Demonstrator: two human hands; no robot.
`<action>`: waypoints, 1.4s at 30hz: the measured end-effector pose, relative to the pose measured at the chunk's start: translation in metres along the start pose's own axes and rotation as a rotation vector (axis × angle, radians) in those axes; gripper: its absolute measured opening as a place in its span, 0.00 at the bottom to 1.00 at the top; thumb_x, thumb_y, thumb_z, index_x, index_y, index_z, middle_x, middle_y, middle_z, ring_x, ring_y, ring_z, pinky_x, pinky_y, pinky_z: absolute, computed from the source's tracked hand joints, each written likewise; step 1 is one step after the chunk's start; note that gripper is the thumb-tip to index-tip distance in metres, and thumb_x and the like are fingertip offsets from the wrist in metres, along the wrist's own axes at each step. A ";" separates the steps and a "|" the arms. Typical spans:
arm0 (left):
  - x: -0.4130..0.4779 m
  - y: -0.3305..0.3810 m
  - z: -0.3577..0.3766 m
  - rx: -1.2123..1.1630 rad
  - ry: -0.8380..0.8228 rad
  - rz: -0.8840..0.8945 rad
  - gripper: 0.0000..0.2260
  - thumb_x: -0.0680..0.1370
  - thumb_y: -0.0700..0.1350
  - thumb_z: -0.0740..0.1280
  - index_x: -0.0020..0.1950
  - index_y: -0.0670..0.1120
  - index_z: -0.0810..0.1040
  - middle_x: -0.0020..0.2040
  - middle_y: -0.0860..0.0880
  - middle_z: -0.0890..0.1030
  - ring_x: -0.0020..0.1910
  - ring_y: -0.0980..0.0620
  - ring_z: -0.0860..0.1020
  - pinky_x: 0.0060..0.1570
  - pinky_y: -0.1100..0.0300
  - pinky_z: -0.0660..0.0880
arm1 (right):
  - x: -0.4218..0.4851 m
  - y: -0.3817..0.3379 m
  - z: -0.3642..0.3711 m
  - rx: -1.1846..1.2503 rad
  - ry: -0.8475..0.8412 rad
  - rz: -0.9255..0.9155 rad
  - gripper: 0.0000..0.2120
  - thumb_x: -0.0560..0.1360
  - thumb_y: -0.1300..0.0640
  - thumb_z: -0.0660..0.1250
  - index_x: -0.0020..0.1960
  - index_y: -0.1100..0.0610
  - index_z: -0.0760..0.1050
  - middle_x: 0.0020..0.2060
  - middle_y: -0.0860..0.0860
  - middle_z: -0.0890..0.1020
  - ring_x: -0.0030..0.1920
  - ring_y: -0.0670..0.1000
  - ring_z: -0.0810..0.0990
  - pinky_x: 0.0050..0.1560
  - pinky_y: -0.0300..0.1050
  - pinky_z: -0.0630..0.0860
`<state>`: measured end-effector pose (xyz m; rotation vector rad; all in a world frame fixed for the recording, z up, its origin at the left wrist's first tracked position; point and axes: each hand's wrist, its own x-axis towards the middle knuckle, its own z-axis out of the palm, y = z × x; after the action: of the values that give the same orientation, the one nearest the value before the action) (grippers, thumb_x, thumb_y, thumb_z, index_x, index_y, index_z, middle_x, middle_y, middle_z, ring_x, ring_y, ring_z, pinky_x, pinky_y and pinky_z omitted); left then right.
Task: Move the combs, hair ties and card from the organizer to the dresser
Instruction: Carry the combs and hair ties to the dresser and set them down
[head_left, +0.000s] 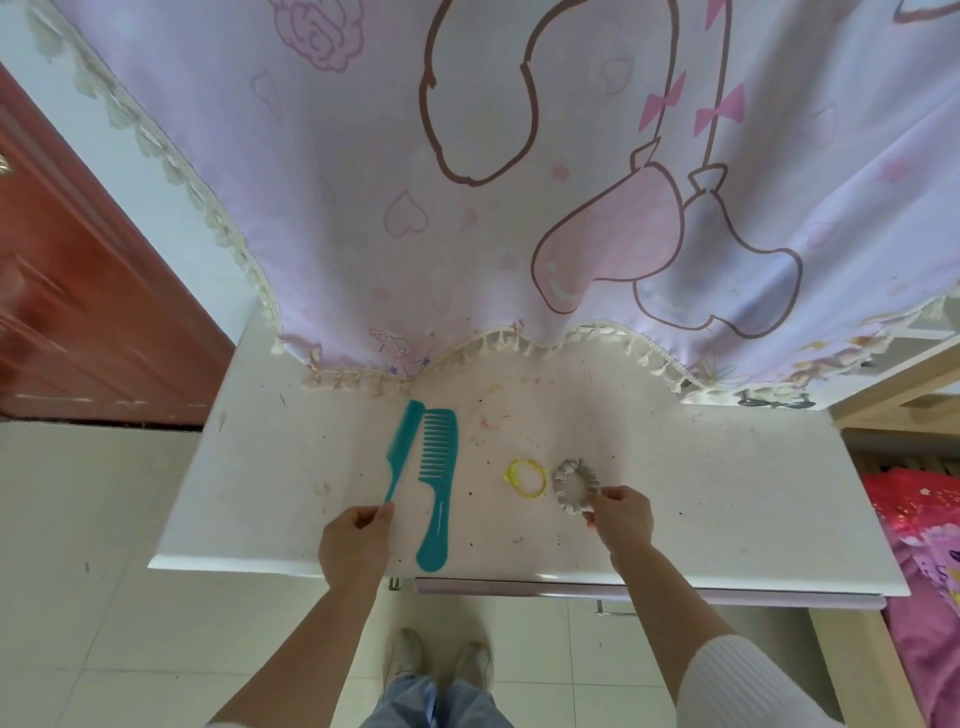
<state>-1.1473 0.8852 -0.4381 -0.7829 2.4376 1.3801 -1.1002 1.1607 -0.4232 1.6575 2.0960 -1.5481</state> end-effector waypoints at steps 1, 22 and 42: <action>0.001 0.002 0.000 0.076 -0.025 0.023 0.07 0.75 0.48 0.67 0.44 0.45 0.80 0.39 0.50 0.80 0.35 0.52 0.75 0.36 0.60 0.71 | -0.002 -0.001 0.003 -0.020 -0.009 -0.013 0.06 0.71 0.63 0.67 0.46 0.63 0.79 0.36 0.58 0.83 0.34 0.54 0.79 0.34 0.42 0.73; -0.001 0.047 -0.023 0.607 -0.328 0.462 0.09 0.76 0.51 0.64 0.44 0.46 0.75 0.42 0.49 0.79 0.37 0.52 0.76 0.33 0.61 0.69 | -0.071 0.007 -0.012 -0.123 -0.024 -0.148 0.15 0.72 0.52 0.68 0.54 0.61 0.75 0.51 0.56 0.82 0.52 0.58 0.81 0.54 0.51 0.75; -0.332 -0.090 -0.062 0.620 -1.375 1.767 0.11 0.76 0.46 0.61 0.56 0.44 0.75 0.55 0.45 0.77 0.54 0.47 0.75 0.50 0.54 0.73 | -0.502 0.292 -0.073 0.237 0.886 0.207 0.13 0.73 0.53 0.67 0.54 0.59 0.77 0.44 0.51 0.80 0.43 0.51 0.77 0.42 0.40 0.70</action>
<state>-0.8183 0.9067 -0.3221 2.0823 1.5642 0.5769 -0.6310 0.8380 -0.2888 2.9412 1.9479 -1.1275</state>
